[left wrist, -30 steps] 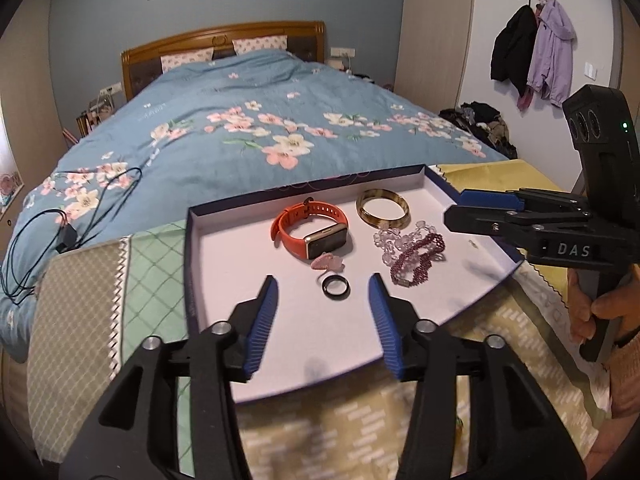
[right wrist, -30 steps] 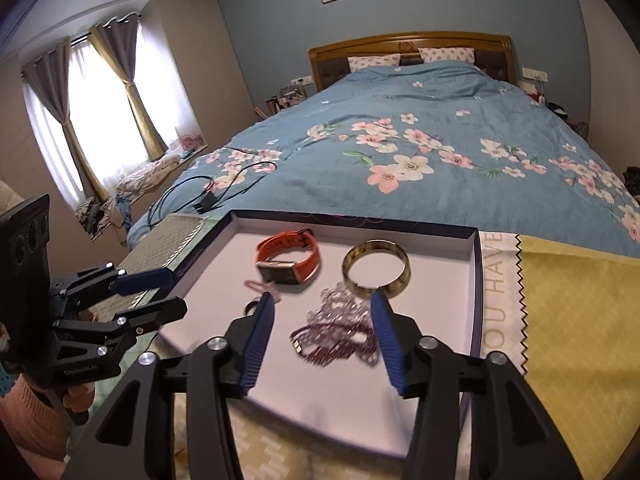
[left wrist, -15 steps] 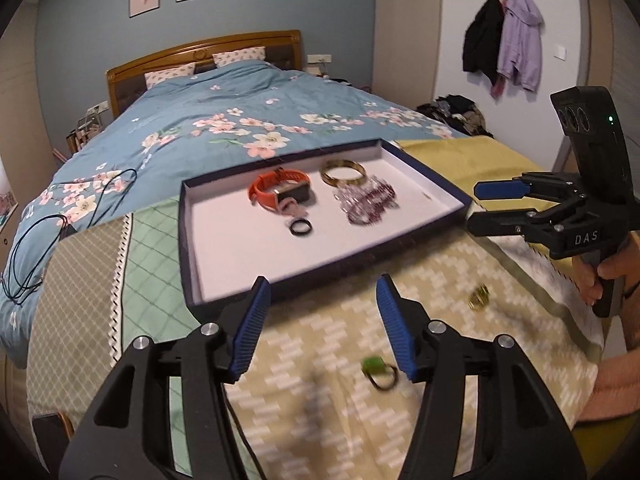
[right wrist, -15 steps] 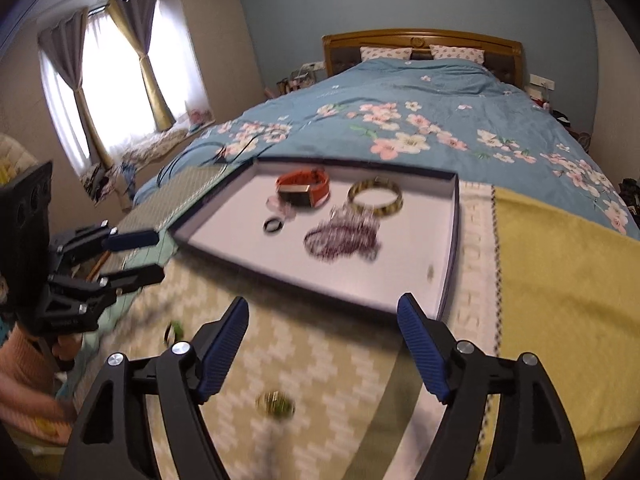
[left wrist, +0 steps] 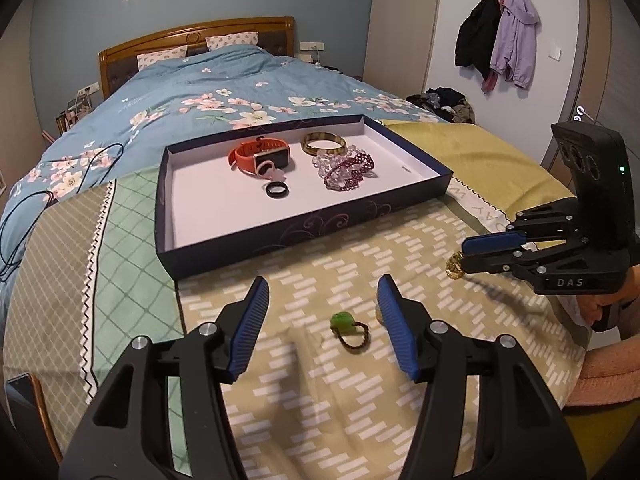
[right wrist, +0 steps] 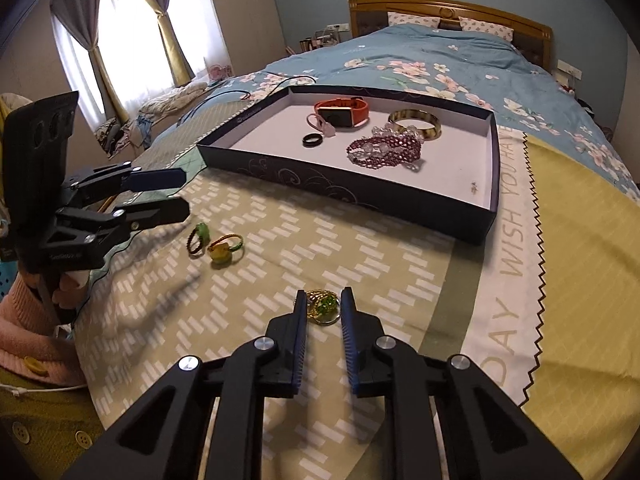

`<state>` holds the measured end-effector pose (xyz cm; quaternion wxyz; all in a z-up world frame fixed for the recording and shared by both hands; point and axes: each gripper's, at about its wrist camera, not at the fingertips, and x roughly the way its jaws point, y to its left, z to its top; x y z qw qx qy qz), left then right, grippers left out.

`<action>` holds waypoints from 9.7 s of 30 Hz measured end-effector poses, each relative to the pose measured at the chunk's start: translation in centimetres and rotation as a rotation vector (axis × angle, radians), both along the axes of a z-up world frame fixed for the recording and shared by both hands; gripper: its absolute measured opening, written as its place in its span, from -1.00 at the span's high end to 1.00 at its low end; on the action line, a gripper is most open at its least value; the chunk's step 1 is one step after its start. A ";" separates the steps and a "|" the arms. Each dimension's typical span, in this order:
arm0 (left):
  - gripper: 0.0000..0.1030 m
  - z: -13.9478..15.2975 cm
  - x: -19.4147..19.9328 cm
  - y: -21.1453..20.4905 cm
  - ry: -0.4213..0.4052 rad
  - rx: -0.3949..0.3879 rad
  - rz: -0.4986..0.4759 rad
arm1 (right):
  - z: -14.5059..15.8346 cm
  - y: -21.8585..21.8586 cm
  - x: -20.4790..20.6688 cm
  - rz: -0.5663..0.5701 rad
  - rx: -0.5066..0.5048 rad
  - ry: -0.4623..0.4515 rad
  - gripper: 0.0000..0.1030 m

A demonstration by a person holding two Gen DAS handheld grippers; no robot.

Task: Organize jewelry
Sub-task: 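Withdraw both tools from the box toward the remaining jewelry on the bed, then grasp the gold chain pendant with the right tool while the left tool reaches toward the yellow-stone ring, then close the left tool on the yellow-stone ring, then carry the yellow-stone ring with the left tool while the right tool carries the gold pendant over the box, then open both tools to drop the ring and pendant into the box, then withdraw both tools toward the silver ring and green-stone ring on the bed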

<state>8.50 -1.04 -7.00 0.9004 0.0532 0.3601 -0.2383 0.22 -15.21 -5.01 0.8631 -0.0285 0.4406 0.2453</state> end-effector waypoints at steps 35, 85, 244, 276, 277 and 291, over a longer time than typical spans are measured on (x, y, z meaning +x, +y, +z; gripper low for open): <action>0.31 -2.0 -0.7 -1.4 0.089 0.045 -0.076 | 1.3 -0.3 0.8 -0.042 0.118 -0.040 0.90; 0.60 -2.9 0.7 -4.2 0.144 0.052 -0.126 | 1.0 -0.4 1.3 -0.041 0.138 -0.036 0.90; 0.68 -1.5 12.3 -3.5 0.120 -0.016 0.056 | 0.8 1.3 12.7 -0.129 0.037 -0.051 0.87; 0.26 0.7 9.6 -2.5 -0.002 -0.004 0.073 | 3.6 -0.2 8.3 -0.123 0.057 -0.138 0.30; 0.24 1.0 9.0 -2.3 -0.014 -0.005 0.068 | 3.6 -0.3 7.9 -0.120 0.055 -0.136 0.28; 0.06 0.6 0.7 -0.4 -0.035 0.029 -0.007 | 0.7 -1.5 2.5 -0.080 0.021 -0.046 0.24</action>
